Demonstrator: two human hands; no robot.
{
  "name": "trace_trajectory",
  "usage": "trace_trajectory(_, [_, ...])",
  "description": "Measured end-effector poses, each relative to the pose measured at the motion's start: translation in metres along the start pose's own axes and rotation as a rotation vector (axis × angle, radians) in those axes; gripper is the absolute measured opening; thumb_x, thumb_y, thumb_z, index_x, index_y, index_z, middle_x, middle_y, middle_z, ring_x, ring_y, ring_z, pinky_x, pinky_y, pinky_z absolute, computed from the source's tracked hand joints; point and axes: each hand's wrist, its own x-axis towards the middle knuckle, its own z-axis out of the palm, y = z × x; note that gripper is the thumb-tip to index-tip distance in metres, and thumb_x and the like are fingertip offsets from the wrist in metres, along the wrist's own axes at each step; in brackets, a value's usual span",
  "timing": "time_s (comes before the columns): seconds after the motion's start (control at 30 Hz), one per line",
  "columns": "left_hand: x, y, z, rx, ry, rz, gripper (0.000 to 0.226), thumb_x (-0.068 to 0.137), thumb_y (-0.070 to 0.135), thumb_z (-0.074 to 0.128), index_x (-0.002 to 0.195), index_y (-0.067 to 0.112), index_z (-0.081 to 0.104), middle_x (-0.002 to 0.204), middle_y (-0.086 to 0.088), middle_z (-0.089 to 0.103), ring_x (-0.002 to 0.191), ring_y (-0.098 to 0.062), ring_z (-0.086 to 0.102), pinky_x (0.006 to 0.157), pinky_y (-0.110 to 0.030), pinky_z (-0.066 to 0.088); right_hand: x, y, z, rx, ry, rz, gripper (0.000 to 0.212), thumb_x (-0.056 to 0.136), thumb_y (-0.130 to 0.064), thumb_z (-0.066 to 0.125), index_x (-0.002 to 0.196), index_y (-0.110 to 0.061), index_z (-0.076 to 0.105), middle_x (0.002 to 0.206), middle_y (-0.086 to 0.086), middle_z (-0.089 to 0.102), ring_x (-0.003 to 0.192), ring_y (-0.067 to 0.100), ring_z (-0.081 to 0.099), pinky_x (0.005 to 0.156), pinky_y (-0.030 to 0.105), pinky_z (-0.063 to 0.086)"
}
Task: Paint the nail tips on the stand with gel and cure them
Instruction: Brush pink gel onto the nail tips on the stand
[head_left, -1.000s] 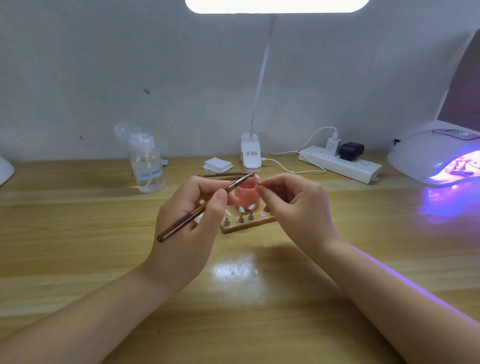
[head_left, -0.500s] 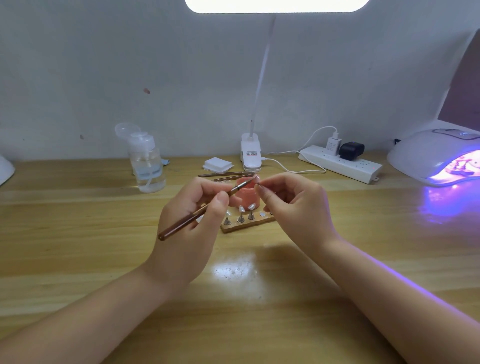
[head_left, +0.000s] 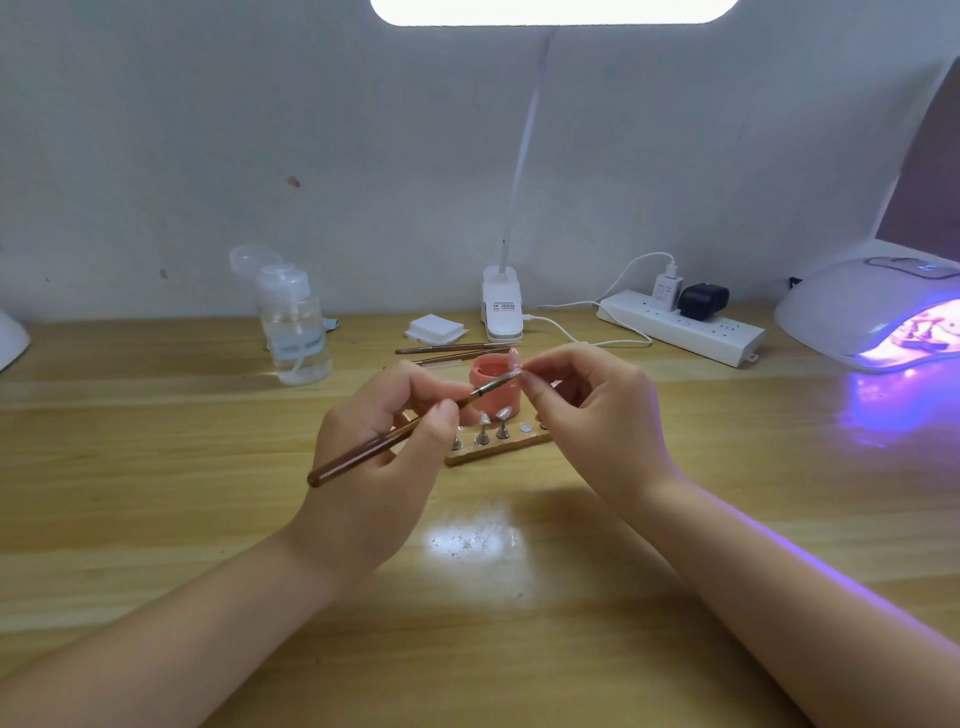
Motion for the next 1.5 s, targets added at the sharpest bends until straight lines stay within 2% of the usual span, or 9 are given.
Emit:
trace_trajectory(0.23, [0.002, -0.001, 0.001, 0.021, 0.042, -0.028, 0.011, 0.090, 0.023, 0.057, 0.094, 0.025, 0.067, 0.086, 0.008, 0.075, 0.080, -0.016, 0.069, 0.068, -0.030, 0.055, 0.000, 0.000, 0.000, -0.012, 0.016, -0.001, 0.009, 0.085, -0.009, 0.071, 0.082, -0.018, 0.071, 0.059, -0.023, 0.062, 0.054, 0.002, 0.061, 0.058, 0.031, 0.054])
trace_trajectory(0.47, [0.008, 0.004, 0.000, 0.024, 0.072, 0.013, 0.008, 0.084, 0.026, 0.057, 0.083, 0.024, 0.065, 0.077, 0.007, 0.073, 0.070, -0.011, 0.066, 0.060, -0.014, 0.049, -0.002, 0.011, 0.004, -0.072, 0.035, 0.032, 0.004, 0.085, -0.013, 0.072, 0.084, -0.017, 0.072, 0.065, -0.012, 0.066, 0.060, 0.012, 0.063, 0.062, 0.035, 0.053])
trace_trajectory(0.63, [0.040, 0.003, -0.007, 0.121, 0.151, -0.131, 0.012, 0.091, 0.015, 0.063, 0.083, 0.022, 0.069, 0.071, 0.013, 0.073, 0.067, 0.004, 0.066, 0.057, -0.006, 0.045, -0.005, 0.019, 0.008, -0.130, 0.034, -0.021, 0.008, 0.084, -0.010, 0.072, 0.082, -0.018, 0.071, 0.059, -0.021, 0.058, 0.054, 0.001, 0.053, 0.056, 0.009, 0.037])
trace_trajectory(0.73, [0.066, 0.001, -0.006, 0.273, 0.105, -0.205, 0.015, 0.086, 0.017, 0.064, 0.075, 0.024, 0.071, 0.068, 0.014, 0.072, 0.064, 0.006, 0.065, 0.050, -0.004, 0.040, -0.006, 0.019, 0.009, -0.121, 0.031, -0.044, 0.008, 0.084, -0.009, 0.072, 0.081, -0.017, 0.071, 0.056, -0.025, 0.058, 0.052, -0.001, 0.052, 0.054, 0.007, 0.035])
trace_trajectory(0.87, [0.097, -0.005, 0.005, 0.451, 0.042, -0.248, 0.018, 0.079, 0.016, 0.061, 0.065, 0.011, 0.071, 0.063, -0.004, 0.070, 0.051, -0.008, 0.055, 0.049, -0.018, 0.042, -0.006, 0.020, 0.010, -0.120, 0.042, -0.072, 0.009, 0.083, -0.009, 0.072, 0.081, -0.018, 0.071, 0.060, -0.022, 0.059, 0.053, 0.002, 0.053, 0.055, 0.008, 0.036])
trace_trajectory(1.0, [0.119, -0.011, 0.020, 0.610, -0.086, -0.275, 0.026, 0.074, 0.018, 0.056, 0.079, -0.005, 0.069, 0.078, -0.021, 0.069, 0.061, -0.017, 0.049, 0.059, -0.030, 0.039, -0.005, 0.025, 0.009, -0.124, 0.044, -0.065, 0.012, 0.082, -0.008, 0.072, 0.080, -0.019, 0.070, 0.061, -0.023, 0.059, 0.054, 0.004, 0.051, 0.056, 0.009, 0.036])
trace_trajectory(1.1, [0.126, -0.016, 0.029, 0.690, -0.137, -0.282, 0.023, 0.075, 0.016, 0.056, 0.071, -0.004, 0.065, 0.061, -0.011, 0.055, 0.057, -0.020, 0.042, 0.055, -0.030, 0.032, -0.004, 0.029, 0.009, -0.150, 0.049, -0.067, 0.014, 0.082, -0.008, 0.072, 0.077, -0.021, 0.069, 0.058, -0.025, 0.057, 0.054, 0.005, 0.051, 0.057, 0.009, 0.035])
trace_trajectory(1.23, [0.127, -0.023, 0.036, 0.709, -0.198, -0.318, 0.029, 0.074, 0.012, 0.056, 0.052, 0.015, 0.038, 0.047, 0.004, 0.032, 0.048, -0.018, 0.029, 0.048, -0.025, 0.021, -0.005, 0.028, 0.011, -0.210, 0.047, -0.144, 0.010, 0.081, -0.006, 0.073, 0.078, -0.016, 0.070, 0.062, -0.025, 0.056, 0.057, 0.009, 0.051, 0.057, 0.012, 0.036])
trace_trajectory(1.5, [0.129, -0.033, 0.037, 0.706, -0.300, -0.443, 0.019, 0.081, 0.016, 0.059, 0.062, 0.010, 0.061, 0.054, 0.003, 0.055, 0.052, -0.017, 0.047, 0.052, -0.026, 0.035, -0.006, 0.026, 0.011, -0.250, 0.030, -0.214, 0.007, 0.080, -0.004, 0.073, 0.079, -0.010, 0.071, 0.066, -0.023, 0.055, 0.059, 0.013, 0.050, 0.056, 0.011, 0.036])
